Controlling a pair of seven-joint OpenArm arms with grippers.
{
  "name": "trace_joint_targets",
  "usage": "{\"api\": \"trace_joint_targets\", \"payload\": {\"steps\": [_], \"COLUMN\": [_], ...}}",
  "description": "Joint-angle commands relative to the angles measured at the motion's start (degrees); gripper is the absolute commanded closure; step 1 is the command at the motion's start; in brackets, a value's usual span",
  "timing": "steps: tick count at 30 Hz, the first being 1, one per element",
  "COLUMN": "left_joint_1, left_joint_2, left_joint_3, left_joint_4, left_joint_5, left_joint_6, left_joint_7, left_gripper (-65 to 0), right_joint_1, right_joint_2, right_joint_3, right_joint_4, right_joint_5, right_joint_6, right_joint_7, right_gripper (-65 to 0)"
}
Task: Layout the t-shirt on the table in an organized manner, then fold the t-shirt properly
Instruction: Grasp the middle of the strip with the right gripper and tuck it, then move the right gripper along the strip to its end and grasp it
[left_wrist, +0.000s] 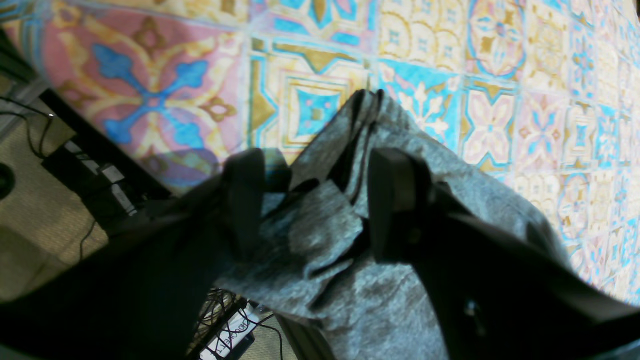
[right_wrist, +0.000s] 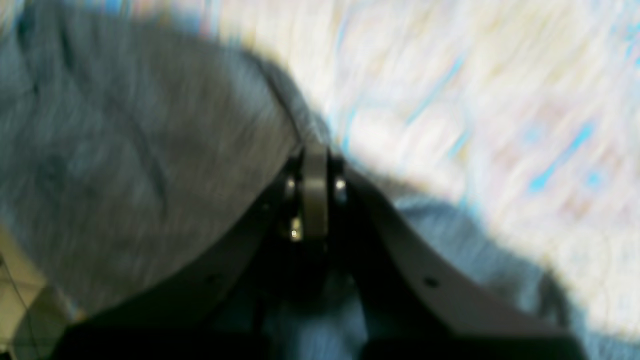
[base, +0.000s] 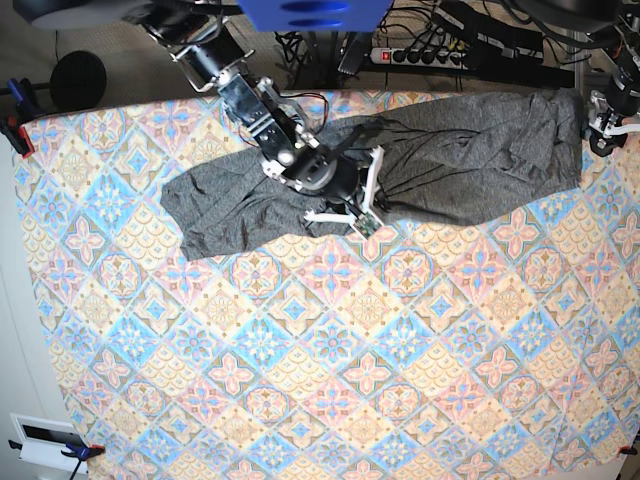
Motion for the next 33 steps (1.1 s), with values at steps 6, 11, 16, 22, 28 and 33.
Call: {"api": "trace_joint_targets", "payload": {"steps": [6, 11, 16, 22, 28, 33], "left_joint_1": [0.05, -0.83, -0.83, -0.92, -0.92, -0.74], "left_joint_2": [-1.21, -1.21, -1.21, -1.21, -1.21, -1.29], "left_joint_3": [-0.44, -0.44, -0.44, -0.44, -0.44, -0.44], "left_joint_4": [0.82, 0.82, 0.82, 0.82, 0.82, 0.82], "left_joint_5": [-0.67, -0.40, -0.40, -0.40, -0.40, -0.40], "left_joint_6": [-0.31, -0.31, -0.31, -0.31, -0.31, -0.31], "left_joint_7": [-0.72, -0.37, -0.37, -0.37, -0.37, -0.37], "left_gripper": [-32.1, -32.1, -32.1, -32.1, -32.1, -32.1], "right_joint_1": [-3.78, -7.82, -11.34, -13.36, -13.36, -13.36], "right_joint_2": [3.17, 5.19, 6.42, 6.77, 6.77, 6.86], "right_joint_3": [0.38, 0.38, 0.38, 0.38, 0.38, 0.46], "right_joint_4": [7.85, 10.39, 10.48, 10.48, 12.59, 19.10], "right_joint_5": [0.48, 0.48, 0.48, 0.48, 0.57, 0.57], "right_joint_6": [-0.19, -0.19, -0.19, -0.19, -0.19, -0.19], "right_joint_7": [1.80, 1.80, 1.80, 1.80, 1.80, -1.72], "right_gripper": [0.0, 0.0, 0.0, 0.0, -6.7, -15.4]}}
